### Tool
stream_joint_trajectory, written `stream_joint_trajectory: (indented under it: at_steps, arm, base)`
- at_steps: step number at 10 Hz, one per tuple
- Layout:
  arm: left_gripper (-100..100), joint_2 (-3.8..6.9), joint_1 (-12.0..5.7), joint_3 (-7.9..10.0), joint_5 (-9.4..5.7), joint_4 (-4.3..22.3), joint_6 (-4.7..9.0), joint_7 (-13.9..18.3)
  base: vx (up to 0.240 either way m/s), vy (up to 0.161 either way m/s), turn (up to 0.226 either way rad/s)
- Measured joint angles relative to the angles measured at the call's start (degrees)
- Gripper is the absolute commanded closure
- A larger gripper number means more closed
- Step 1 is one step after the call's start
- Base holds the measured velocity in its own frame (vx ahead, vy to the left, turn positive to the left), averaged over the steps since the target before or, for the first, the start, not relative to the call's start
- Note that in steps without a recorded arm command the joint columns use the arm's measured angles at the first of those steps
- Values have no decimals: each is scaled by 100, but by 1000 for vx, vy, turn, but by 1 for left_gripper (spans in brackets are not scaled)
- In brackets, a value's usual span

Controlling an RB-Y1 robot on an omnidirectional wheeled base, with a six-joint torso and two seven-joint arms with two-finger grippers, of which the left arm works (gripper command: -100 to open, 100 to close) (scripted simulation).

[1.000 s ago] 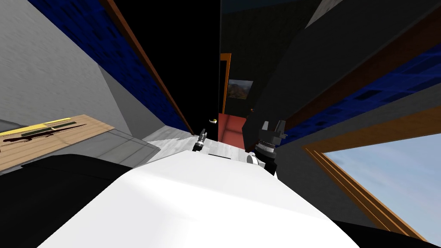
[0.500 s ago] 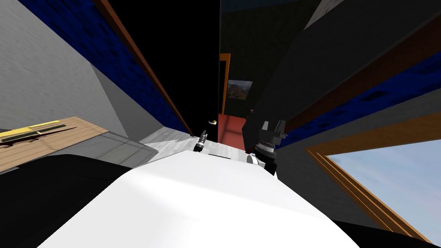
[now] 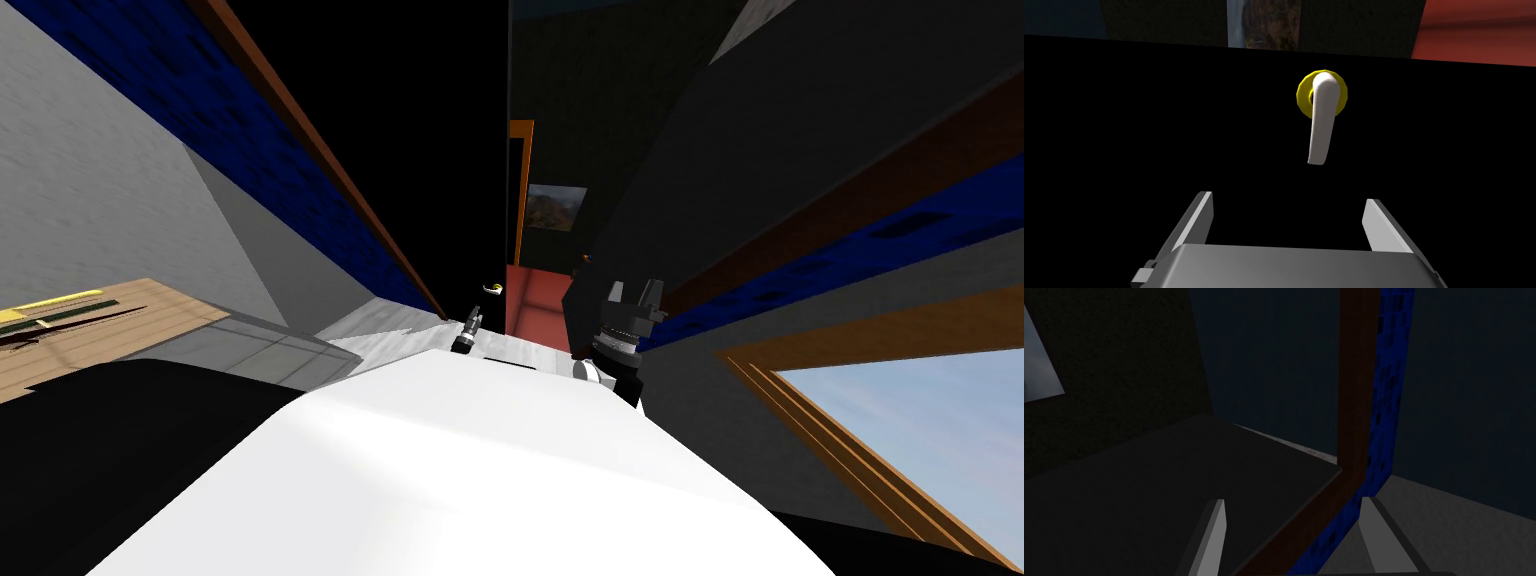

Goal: Push the door open

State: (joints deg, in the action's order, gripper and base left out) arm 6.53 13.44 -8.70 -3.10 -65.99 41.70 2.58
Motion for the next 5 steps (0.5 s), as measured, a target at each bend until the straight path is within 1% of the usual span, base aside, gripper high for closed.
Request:
stream_joint_trajectory:
  at_steps: [2, 3, 5]
  arm:
    - [-100, 12, -47, -22, 6, 190, 22, 15]
    - [-100, -5, -68, -38, 14, 292, 34, 7]
    - [-100, 20, -124, -57, 16, 458, 33, 27]
  base:
    - [118, 20, -20]
    - [124, 30, -32]
    - [80, 35, -17]
